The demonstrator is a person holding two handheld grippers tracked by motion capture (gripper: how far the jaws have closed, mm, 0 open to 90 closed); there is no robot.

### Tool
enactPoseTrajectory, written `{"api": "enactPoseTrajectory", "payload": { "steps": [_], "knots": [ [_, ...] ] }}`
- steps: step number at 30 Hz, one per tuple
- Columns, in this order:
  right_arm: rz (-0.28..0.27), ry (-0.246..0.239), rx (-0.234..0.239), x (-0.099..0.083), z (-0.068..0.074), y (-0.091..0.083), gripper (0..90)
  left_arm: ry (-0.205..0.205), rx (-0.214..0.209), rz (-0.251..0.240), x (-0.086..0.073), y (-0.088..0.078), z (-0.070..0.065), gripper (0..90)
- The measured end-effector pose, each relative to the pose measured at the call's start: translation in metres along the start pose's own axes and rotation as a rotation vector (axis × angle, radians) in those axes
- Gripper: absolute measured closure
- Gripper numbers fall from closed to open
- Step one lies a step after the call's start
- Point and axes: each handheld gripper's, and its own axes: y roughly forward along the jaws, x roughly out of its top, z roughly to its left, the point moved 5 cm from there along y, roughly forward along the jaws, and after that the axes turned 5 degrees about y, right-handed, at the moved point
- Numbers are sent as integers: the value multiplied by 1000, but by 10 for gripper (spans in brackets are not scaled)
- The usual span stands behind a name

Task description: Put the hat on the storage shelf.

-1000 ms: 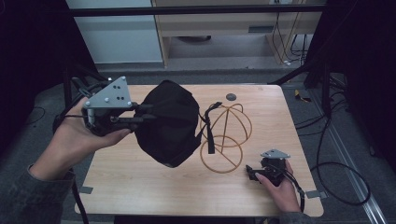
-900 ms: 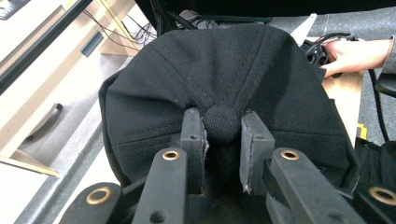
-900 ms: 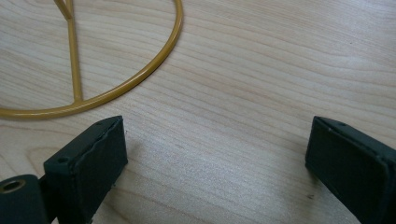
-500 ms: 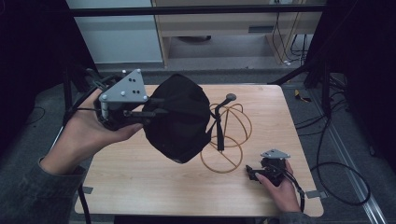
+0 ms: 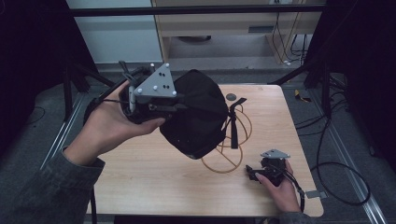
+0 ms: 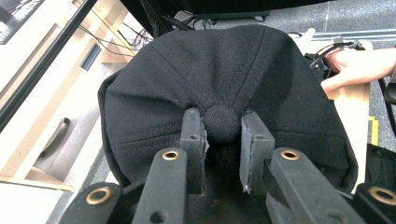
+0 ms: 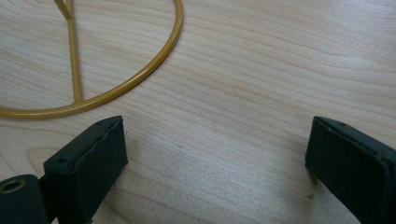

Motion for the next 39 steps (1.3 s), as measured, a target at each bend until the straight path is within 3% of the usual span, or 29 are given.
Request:
{"api": "enactPoseTrajectory", "payload": {
  "steps": [16,18,26,32,39],
  "knots": [
    [-1,-1,1,0,0,0,56,15,-12,32,30,29,19,742],
    [-1,0,0,0,0,0,56,2,-23,39,33,41,21,742],
    [-1,-2,3,0,0,0,55,-22,-28,44,38,56,30,742],
    [-1,-5,4,0,0,0,55,-22,-40,50,42,66,29,742],
    [-2,-4,2,0,0,0,55,-6,-62,85,44,92,26,741]
  ]
}}
